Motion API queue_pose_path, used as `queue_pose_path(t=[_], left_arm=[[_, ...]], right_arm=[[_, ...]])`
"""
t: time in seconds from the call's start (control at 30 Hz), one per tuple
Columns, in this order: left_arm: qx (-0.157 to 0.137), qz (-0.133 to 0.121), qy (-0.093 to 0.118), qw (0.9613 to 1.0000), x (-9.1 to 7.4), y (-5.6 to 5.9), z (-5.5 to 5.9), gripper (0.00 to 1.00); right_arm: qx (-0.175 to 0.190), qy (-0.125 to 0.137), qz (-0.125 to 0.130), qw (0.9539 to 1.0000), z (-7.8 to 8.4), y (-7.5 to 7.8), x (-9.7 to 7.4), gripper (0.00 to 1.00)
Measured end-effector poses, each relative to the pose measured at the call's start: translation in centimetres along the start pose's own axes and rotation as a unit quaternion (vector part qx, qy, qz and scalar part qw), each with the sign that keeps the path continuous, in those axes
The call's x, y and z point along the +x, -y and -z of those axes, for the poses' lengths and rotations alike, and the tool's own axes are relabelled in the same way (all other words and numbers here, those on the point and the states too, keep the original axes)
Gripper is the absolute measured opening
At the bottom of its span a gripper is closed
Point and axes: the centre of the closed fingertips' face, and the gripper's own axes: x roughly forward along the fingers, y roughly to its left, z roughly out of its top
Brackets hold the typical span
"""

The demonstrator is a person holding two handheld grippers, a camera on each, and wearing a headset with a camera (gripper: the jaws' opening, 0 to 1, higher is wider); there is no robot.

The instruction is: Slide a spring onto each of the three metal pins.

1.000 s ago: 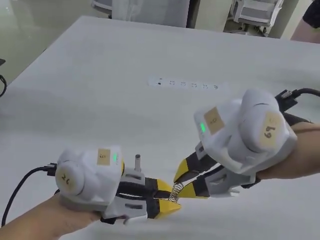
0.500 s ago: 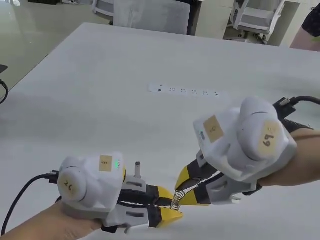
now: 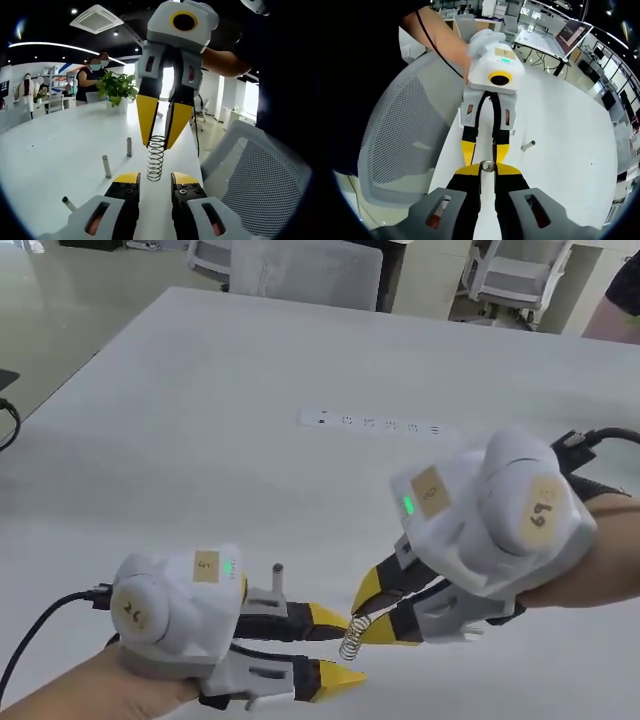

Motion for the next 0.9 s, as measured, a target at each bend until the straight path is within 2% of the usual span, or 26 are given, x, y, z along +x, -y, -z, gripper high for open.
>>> queue_pose_path(t=[0.23, 0.3, 0.37, 0.5, 0.7, 0.77, 0.9], left_arm=[[-0.003, -0.021, 0.000, 0.9998, -1.1, -0.8, -0.2, 0.28], [0.002, -0.027, -0.015, 0.9995, -1.5, -1.0, 0.5, 0.30], [-0.001, -0.034, -0.019, 0.9992, -1.9, -1.2, 0.9, 0.36], [-0.008, -0.045, -0.021, 0.9987, -2.8, -1.4, 1.3, 0.44], [-0.010, -0.062, -0.022, 0.9978, -3.9, -1.7, 1.6, 0.50], [-0.019, -0.066, -0.019, 0.9975, -4.3, -1.9, 1.7, 0.54], [-0.013, -0.081, -0.020, 0.9964, -5.2, -2.5, 1.8, 0.58]], right_arm=[[0.005, -0.003, 0.009, 0.9999, 0.6, 0.5, -0.2, 0.06], [0.009, 0.000, 0.011, 0.9999, 0.7, 0.7, -0.3, 0.06], [0.014, 0.000, 0.014, 0.9998, 0.9, 0.9, -0.4, 0.06], [0.021, -0.001, 0.016, 0.9996, 1.6, 1.0, -0.5, 0.06], [0.029, -0.003, 0.019, 0.9994, 2.1, 1.1, -0.7, 0.06], [0.029, -0.003, 0.022, 0.9993, 2.2, 1.2, -0.8, 0.06], [0.034, -0.002, 0.024, 0.9991, 2.4, 1.4, -1.0, 0.06]])
